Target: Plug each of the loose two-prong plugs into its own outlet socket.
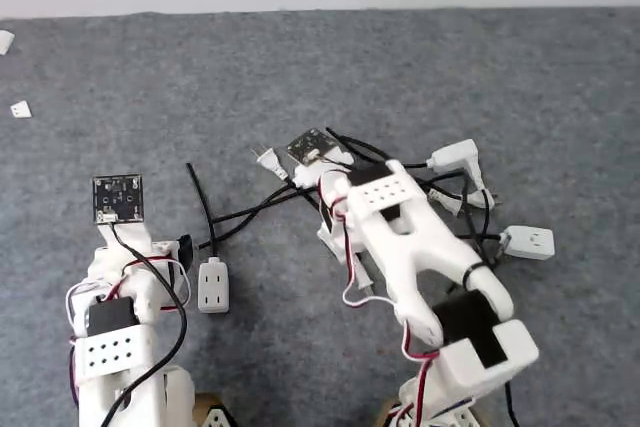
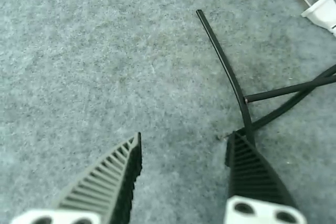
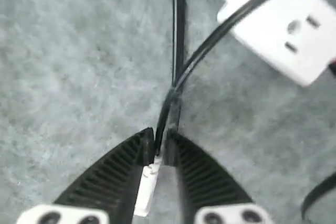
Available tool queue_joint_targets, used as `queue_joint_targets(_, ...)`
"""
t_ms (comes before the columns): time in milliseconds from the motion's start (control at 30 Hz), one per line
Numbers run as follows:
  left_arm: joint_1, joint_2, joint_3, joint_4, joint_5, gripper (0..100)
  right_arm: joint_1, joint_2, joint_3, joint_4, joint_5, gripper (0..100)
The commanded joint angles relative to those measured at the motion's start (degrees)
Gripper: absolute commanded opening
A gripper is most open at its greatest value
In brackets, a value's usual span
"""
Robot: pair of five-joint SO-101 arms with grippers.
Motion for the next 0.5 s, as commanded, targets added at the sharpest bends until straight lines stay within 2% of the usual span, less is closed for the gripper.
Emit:
queue_joint_targets(0,0.1,-0.8,-0.5,0.5,-0.3,24,1.0,0.4,-6.8,6.5,-3.6,15.5)
queue_joint_targets(300,0.1,-0.8,-0.5,0.5,-0.3,24,9.2,-4.6,-4.6,7.6,-9.3,0.9)
queue_joint_targets(467,0.1,-0.8,-0.5,0.4,-0.3,24,7.3,-9.8,5.5,5.4,-9.0,0.9)
